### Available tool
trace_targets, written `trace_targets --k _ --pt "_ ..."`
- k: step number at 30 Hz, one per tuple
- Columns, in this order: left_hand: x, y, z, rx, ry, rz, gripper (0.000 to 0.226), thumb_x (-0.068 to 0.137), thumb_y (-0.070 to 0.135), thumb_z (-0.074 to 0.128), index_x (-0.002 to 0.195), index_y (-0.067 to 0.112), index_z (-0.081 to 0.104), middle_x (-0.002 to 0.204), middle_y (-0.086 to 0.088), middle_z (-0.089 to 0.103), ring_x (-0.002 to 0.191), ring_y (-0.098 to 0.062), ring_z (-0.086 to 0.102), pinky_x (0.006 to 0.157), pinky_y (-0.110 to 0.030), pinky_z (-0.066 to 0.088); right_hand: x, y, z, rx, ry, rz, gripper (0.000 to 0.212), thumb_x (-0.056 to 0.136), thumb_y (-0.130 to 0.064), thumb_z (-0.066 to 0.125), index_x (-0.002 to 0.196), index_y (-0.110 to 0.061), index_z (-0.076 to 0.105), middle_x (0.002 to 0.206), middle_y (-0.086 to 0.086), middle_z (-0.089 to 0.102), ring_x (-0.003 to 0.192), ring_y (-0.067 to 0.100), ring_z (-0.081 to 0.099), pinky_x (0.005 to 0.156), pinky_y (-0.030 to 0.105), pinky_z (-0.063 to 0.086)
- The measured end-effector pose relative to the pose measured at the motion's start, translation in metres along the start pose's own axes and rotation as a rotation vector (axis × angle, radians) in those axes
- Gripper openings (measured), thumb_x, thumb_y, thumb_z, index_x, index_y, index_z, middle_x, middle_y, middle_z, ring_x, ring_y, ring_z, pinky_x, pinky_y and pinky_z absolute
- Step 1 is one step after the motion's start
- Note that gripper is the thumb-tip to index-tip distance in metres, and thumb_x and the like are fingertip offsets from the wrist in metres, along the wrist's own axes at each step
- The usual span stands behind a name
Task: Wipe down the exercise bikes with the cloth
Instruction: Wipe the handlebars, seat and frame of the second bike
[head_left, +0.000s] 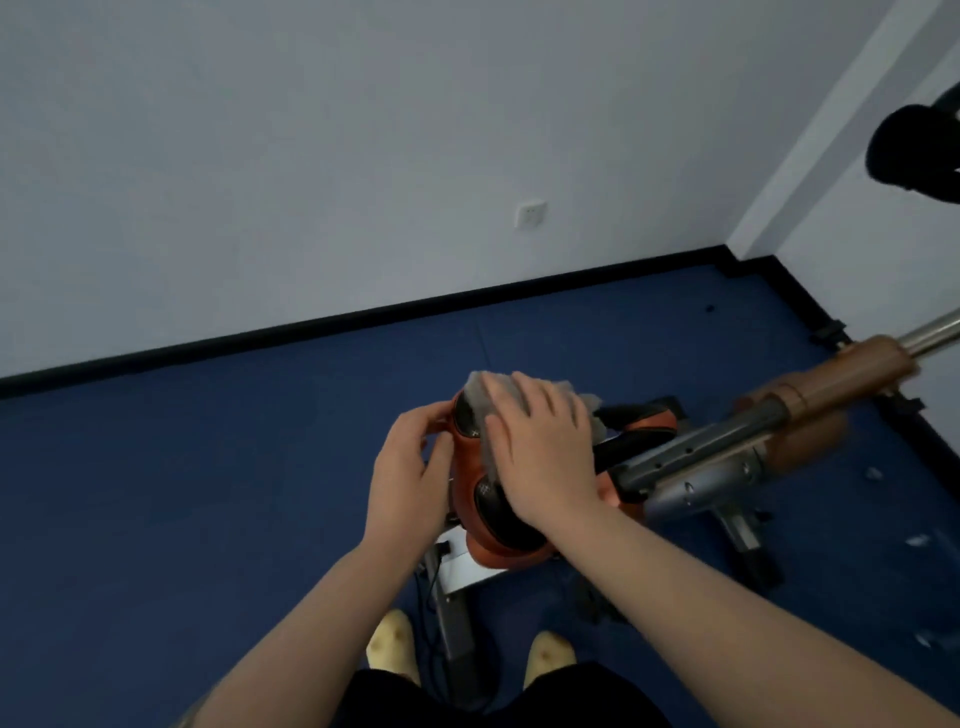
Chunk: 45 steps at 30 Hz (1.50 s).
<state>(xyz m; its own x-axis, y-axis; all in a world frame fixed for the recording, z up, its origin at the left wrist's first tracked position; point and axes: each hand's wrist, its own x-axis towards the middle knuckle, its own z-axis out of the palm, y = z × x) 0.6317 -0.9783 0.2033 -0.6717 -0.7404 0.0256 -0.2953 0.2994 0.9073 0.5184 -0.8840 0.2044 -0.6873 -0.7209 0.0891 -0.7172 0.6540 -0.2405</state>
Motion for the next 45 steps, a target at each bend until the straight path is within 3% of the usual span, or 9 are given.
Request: trace_targets --k 3,8,13,17,20,24,28,34,45 --pt "0.007 -0.003 -0.008 0.027 -0.098 0.043 0.034 0.097 0.008 0.053 0.118 0.034 0.059 0.114 0.023 0.059 0.109 0.010 0.053 0.088 -0.002 0.038 -0.012 0.015 -0.008 0.010 -0.065 -0.180 0.050 0.100 -0.042 0.025 0.150 -0.037 0.031 0.155 -0.002 0.035 0.143 0.020 0.028 0.118 0.043 0.020" --pt "0.020 -0.009 -0.013 0.039 -0.186 0.062 0.031 0.098 0.012 0.054 0.123 0.029 0.061 0.119 0.021 0.058 0.113 0.012 0.049 0.089 0.001 0.034 0.008 0.021 -0.004 -0.038 -0.034 0.227 0.045 0.102 -0.043 0.023 0.141 -0.033 0.043 0.136 -0.004 0.054 0.129 0.019 0.042 0.115 0.042 0.020" --pt "0.024 -0.011 -0.016 0.014 -0.203 0.093 0.030 0.097 0.012 0.056 0.112 0.038 0.057 0.112 0.023 0.057 0.107 0.012 0.051 0.086 -0.002 0.038 0.008 -0.005 0.000 0.037 -0.035 -0.032 0.050 0.096 -0.056 0.027 0.141 -0.039 0.042 0.138 -0.003 0.050 0.128 0.021 0.042 0.106 0.042 0.031" --pt "0.038 -0.014 -0.017 0.036 -0.248 0.136 0.025 0.096 0.011 0.055 0.114 0.028 0.062 0.111 0.019 0.058 0.106 0.011 0.051 0.086 0.001 0.035 0.025 0.046 -0.012 -0.066 -0.055 0.248 0.050 0.099 -0.053 0.027 0.102 -0.026 0.068 0.102 0.001 0.068 0.103 0.026 0.057 0.089 0.038 0.034" --pt "0.050 -0.007 -0.008 0.019 -0.255 0.147 0.025 0.096 0.010 0.055 0.109 0.031 0.061 0.108 0.020 0.057 0.106 0.005 0.051 0.086 -0.009 0.039 0.024 0.020 -0.001 -0.112 0.016 0.379 0.051 0.099 -0.049 0.025 0.105 -0.024 0.069 0.106 0.005 0.069 0.107 0.030 0.056 0.102 0.043 0.031" --pt "0.065 0.004 0.007 -0.036 -0.263 0.142 0.024 0.096 0.011 0.054 0.105 0.032 0.061 0.105 0.021 0.057 0.102 0.004 0.052 0.082 -0.010 0.038 0.018 0.011 -0.003 -0.003 0.012 0.159 0.046 0.099 -0.051 0.029 0.123 -0.028 0.061 0.113 0.000 0.065 0.109 0.025 0.055 0.099 0.041 0.033" --pt "0.074 0.012 0.016 0.023 -0.356 0.212 0.022 0.097 0.014 0.052 0.106 0.031 0.061 0.106 0.020 0.059 0.098 0.008 0.054 0.079 -0.011 0.040 0.030 0.061 -0.024 -0.168 -0.136 0.238 0.049 0.102 -0.049 0.027 0.096 -0.023 0.068 0.101 0.004 0.069 0.101 0.027 0.060 0.083 0.040 0.037" --pt "0.086 0.020 0.037 0.096 -0.350 0.222 0.019 0.097 0.015 0.050 0.102 0.030 0.059 0.101 0.018 0.058 0.094 0.001 0.054 0.080 -0.022 0.042 0.014 0.024 -0.007 -0.020 -0.006 0.121 0.045 0.101 -0.047 0.026 0.120 -0.027 0.062 0.106 -0.001 0.066 0.103 0.024 0.057 0.094 0.040 0.035" --pt "0.087 0.015 0.044 0.380 -0.395 0.385 0.012 0.100 0.026 0.046 0.096 0.028 0.058 0.093 0.015 0.060 0.083 -0.005 0.056 0.069 -0.032 0.048 -0.003 0.034 0.001 0.036 0.128 0.285 0.045 0.100 -0.047 0.025 0.114 -0.026 0.063 0.110 -0.007 0.061 0.116 0.016 0.049 0.116 0.044 0.017"
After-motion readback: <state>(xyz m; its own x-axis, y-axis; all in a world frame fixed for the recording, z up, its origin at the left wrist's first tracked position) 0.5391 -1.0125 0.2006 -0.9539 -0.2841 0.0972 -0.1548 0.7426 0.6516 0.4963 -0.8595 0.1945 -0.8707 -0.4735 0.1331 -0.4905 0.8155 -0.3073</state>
